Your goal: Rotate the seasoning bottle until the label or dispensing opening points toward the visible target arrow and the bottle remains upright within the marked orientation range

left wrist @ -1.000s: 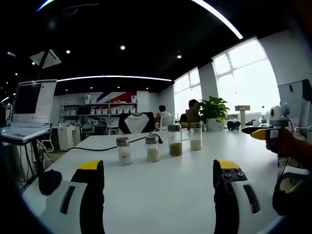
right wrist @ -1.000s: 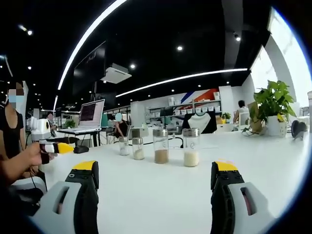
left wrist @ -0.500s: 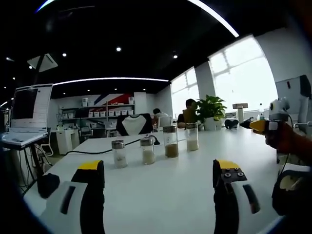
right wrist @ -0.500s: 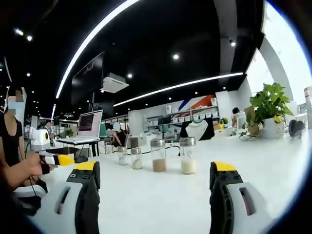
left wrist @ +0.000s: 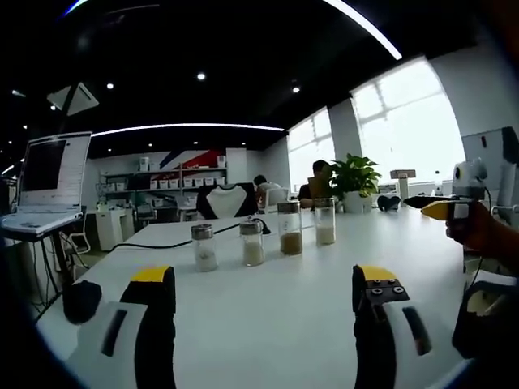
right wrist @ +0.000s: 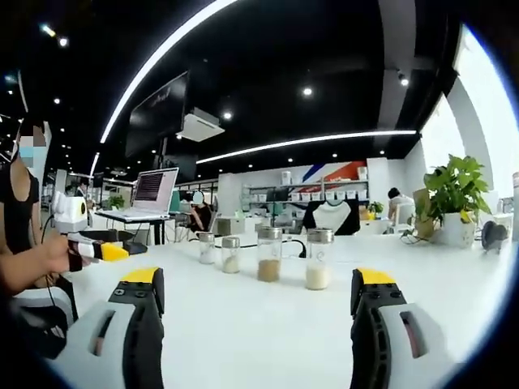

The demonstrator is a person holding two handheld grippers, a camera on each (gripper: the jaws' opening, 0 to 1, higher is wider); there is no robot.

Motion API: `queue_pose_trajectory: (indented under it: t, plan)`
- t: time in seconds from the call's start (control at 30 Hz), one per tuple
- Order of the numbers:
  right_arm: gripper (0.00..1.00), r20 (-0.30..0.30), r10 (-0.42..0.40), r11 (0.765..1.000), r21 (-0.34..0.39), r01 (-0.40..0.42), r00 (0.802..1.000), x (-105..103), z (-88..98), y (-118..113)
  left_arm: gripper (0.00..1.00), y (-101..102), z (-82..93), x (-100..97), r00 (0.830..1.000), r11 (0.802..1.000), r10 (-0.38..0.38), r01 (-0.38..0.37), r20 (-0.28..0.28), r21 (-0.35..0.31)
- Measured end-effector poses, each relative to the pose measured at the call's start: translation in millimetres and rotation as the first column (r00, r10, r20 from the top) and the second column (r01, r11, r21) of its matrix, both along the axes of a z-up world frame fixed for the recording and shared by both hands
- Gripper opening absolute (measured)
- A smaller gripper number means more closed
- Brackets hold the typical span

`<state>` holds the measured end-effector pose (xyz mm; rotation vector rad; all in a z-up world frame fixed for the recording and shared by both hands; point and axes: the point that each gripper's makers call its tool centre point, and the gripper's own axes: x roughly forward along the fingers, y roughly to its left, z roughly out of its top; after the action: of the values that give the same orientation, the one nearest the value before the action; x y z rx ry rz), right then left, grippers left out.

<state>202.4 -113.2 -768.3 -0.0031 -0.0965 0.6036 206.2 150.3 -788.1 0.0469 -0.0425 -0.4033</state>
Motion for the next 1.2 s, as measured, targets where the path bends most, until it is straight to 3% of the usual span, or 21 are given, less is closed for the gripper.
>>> queue_pose_trajectory:
  t: [0.23,0.4,0.7,0.87,1.03,1.2]
  plan:
    - [0.99,-0.025,0.0,1.0,-0.018,0.0,1.0,3,-9.3,3,0.95,13,3.6,2.9,0.999,0.999,0.04,-0.04,0.011,-0.015]
    - [0.99,-0.063,-0.009,1.0,-0.026,0.007,0.998,6,-18.6,-1,0.95,4,-1.9,2.9,1.0,1.0,0.029,-0.029,0.002,-0.011]
    - [0.99,-0.073,-0.03,0.999,-0.046,0.026,0.997,8,-23.3,-6,0.95,-3,-7.3,7.2,1.0,1.0,0.011,-0.011,-0.014,0.006]
    - [0.99,-0.075,-0.024,0.998,-0.051,0.02,0.997,8,-26.1,-4,0.94,-2,-12.2,19.1,1.0,1.0,0.009,-0.009,-0.02,0.017]
    - [0.99,-0.077,-0.022,0.999,-0.048,0.019,0.997,8,-26.4,-4,0.92,2,-16.1,33.1,0.999,1.0,0.013,-0.014,-0.044,-0.019]
    - [0.99,-0.08,-0.022,0.999,-0.046,0.018,0.997,8,-27.3,-5,0.9,8,-27.0,52.9,0.997,0.999,0.039,-0.038,-0.068,0.012]
